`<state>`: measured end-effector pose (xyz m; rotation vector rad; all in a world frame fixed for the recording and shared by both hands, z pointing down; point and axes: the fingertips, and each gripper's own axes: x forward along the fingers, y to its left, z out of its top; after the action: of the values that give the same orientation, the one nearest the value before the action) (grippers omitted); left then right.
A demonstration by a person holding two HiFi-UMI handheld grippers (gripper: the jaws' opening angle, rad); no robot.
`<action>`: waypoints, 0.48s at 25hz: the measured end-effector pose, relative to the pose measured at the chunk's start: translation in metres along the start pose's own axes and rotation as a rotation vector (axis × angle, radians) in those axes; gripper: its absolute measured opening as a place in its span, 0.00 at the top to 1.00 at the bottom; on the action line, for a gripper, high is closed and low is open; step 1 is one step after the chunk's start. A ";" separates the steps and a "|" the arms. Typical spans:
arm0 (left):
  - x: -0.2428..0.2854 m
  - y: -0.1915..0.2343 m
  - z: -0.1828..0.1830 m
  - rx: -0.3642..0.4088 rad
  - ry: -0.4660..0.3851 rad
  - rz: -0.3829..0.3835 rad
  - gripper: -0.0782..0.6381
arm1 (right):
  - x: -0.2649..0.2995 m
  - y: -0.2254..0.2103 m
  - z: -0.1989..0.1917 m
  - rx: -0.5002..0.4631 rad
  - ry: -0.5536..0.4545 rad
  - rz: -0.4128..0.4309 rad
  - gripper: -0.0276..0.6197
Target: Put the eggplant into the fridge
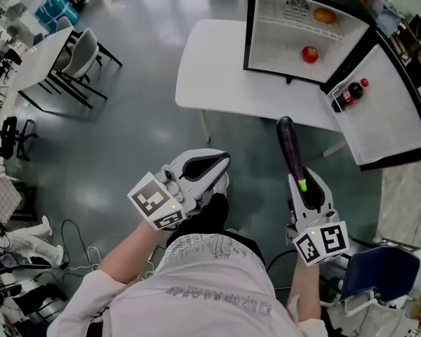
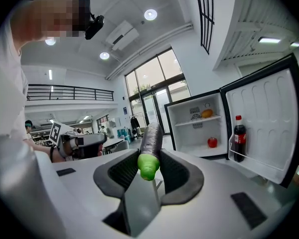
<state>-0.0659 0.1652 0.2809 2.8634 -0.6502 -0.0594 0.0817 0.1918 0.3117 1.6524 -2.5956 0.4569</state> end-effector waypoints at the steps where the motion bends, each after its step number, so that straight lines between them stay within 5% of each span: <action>1: 0.003 0.008 0.000 -0.005 0.003 0.000 0.88 | 0.008 -0.003 0.001 0.001 0.005 -0.001 0.76; 12: 0.037 0.091 0.003 -0.020 0.036 -0.023 0.88 | 0.093 -0.030 0.014 0.004 0.040 -0.016 0.76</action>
<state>-0.0715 0.0685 0.2970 2.8459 -0.6059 -0.0174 0.0696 0.0946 0.3223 1.6465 -2.5530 0.4903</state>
